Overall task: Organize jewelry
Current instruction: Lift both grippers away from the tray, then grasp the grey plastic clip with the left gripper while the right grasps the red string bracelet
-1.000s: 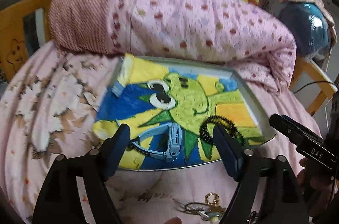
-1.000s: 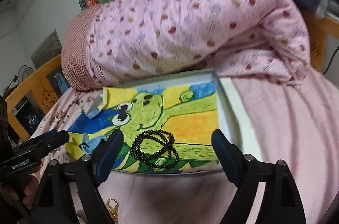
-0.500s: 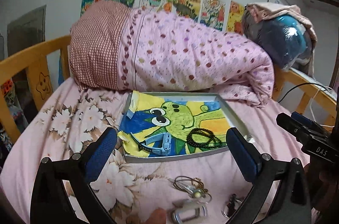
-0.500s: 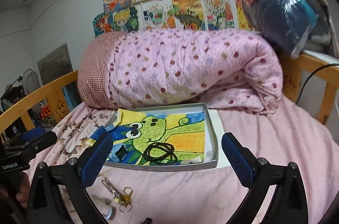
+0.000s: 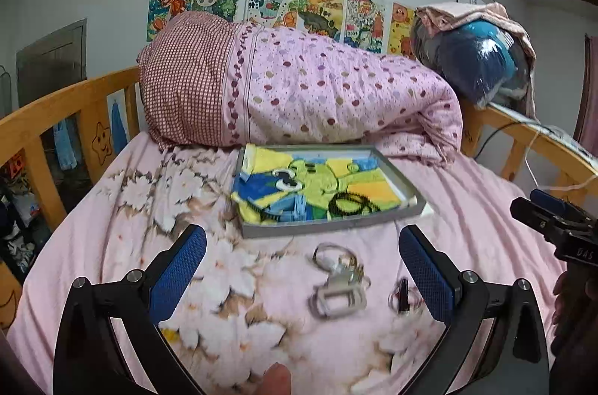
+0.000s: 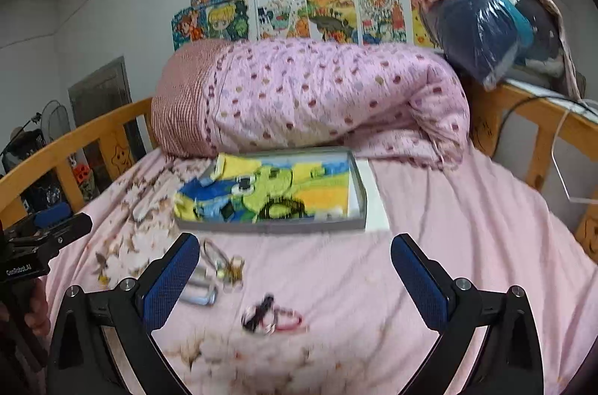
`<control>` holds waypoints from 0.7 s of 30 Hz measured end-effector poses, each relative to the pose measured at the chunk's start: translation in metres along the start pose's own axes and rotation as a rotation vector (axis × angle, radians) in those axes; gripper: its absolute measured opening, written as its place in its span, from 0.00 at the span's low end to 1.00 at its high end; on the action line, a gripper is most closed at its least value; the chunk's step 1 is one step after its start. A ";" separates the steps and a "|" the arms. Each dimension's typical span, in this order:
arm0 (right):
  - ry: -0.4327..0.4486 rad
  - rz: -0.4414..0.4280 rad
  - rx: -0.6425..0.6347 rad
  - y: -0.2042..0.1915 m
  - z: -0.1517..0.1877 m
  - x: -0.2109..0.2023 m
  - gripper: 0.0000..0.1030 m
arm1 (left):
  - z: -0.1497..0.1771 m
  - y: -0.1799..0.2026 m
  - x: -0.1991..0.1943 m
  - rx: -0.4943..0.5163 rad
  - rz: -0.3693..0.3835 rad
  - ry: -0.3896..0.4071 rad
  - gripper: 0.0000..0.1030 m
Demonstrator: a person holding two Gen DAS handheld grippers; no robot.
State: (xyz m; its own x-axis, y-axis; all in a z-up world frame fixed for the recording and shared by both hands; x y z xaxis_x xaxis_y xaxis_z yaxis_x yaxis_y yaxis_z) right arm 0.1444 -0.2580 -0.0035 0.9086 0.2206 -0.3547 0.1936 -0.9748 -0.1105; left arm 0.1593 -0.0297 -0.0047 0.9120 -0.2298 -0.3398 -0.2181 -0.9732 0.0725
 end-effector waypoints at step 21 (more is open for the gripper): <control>-0.256 -0.043 -0.010 0.002 0.090 0.030 1.00 | 0.100 0.014 0.009 0.066 0.048 -0.219 0.98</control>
State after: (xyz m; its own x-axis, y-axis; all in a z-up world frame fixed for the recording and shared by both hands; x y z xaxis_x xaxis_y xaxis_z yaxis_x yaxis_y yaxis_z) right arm 0.1385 -0.2502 -0.0982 0.7765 0.2617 -0.5732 0.2352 -0.9643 -0.1216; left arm 0.1295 -0.0443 -0.1002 0.8045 -0.2615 -0.5332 -0.2883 -0.9569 0.0345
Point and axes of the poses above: each gripper's, at about its wrist camera, not at the fingertips, and x roughly the way its jaws point, y to its right, z to its underside, the point moved 10 cm from there along x, roughly the way its jaws point, and after that the axes turned 7 degrees about y, right-handed, at the moved point
